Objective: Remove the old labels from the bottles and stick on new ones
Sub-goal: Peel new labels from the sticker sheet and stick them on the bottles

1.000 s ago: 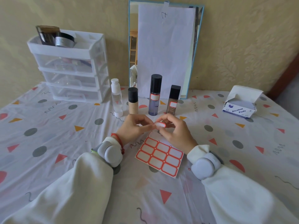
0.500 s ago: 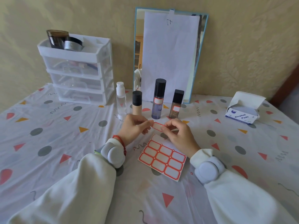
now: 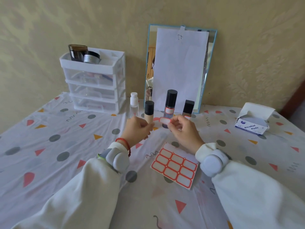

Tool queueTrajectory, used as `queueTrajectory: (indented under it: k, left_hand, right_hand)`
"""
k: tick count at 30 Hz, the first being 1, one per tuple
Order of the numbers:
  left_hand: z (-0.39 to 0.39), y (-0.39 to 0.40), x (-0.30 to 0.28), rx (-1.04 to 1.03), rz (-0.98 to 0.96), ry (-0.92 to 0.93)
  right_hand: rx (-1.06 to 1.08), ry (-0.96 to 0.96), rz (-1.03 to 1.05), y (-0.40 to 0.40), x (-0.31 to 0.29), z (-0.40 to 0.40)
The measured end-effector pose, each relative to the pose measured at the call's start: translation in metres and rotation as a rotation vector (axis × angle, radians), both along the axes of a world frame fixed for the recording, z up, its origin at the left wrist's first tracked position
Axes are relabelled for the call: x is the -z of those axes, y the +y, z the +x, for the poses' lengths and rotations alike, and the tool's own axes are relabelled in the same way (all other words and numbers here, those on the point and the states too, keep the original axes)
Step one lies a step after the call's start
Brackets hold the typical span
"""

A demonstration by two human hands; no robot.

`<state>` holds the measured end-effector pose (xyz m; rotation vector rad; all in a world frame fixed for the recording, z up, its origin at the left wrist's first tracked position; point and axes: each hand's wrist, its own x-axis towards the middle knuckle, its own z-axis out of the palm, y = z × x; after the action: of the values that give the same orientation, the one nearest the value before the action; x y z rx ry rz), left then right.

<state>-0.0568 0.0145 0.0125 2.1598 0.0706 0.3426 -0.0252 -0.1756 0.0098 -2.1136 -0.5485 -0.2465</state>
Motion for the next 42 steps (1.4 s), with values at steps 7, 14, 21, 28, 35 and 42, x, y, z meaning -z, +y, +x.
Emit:
queueTrajectory:
  k: [7,14,21,28,35,42]
  left_hand:
    - [0.007,0.009,0.016,0.063,-0.091,0.091]
    - [0.009,0.013,0.027,0.061,-0.304,0.120]
    - [0.009,0.009,0.029,0.037,-0.319,0.137]
    - [0.011,0.011,0.031,0.044,-0.249,0.144]
    - [0.015,0.013,0.032,0.015,-0.345,0.183]
    - [0.008,0.007,0.028,0.187,-0.341,0.127]
  right_hand:
    - [-0.007,0.129,0.012,0.025,-0.001,0.014]
    - [-0.096,0.247,-0.041,0.046,0.004,0.038]
    - [-0.089,0.240,0.033,0.069,0.011,0.054]
    - [-0.083,0.191,0.129,0.081,0.013,0.060]
    - [-0.084,0.116,0.066,0.061,0.002,0.047]
    - [-0.081,0.092,0.107,0.034,0.000,0.022]
